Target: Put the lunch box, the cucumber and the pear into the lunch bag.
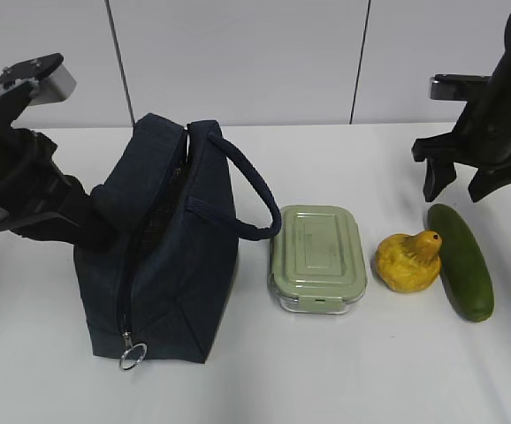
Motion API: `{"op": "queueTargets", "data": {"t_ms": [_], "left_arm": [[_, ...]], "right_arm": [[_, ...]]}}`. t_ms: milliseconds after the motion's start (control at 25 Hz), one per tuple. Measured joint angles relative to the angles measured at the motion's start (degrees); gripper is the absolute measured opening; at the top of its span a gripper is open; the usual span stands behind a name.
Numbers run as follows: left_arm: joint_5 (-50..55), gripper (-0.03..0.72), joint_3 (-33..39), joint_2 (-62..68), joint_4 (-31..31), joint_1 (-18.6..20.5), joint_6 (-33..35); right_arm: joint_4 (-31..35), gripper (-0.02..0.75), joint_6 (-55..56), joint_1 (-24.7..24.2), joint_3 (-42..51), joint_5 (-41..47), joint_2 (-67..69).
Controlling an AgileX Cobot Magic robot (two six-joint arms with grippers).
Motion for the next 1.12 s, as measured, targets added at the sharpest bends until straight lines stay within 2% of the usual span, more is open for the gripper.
{"op": "queueTargets", "data": {"t_ms": [560,640,720,800,1120], "left_arm": [[-0.56,0.003,0.0,0.0,0.0,0.0,0.0],[-0.7,0.003,0.0,0.0,0.0,0.0,0.0],[-0.88,0.003,0.0,0.0,0.0,0.0,0.0],[-1.1,0.003,0.0,0.0,0.0,0.0,0.0],[-1.33,0.003,0.0,0.0,0.0,0.0,0.0]], "right_arm": [[-1.27,0.517,-0.14,0.0,-4.07,3.15,9.05],[-1.51,0.491,-0.14,0.0,-4.07,3.86,9.42],[-2.2,0.421,-0.14,0.0,-4.21,4.23,9.42],[-2.7,0.384,-0.14,0.0,-4.21,4.45,9.42],[-1.94,0.371,-0.4,0.0,-6.3,4.97,4.24]]}}
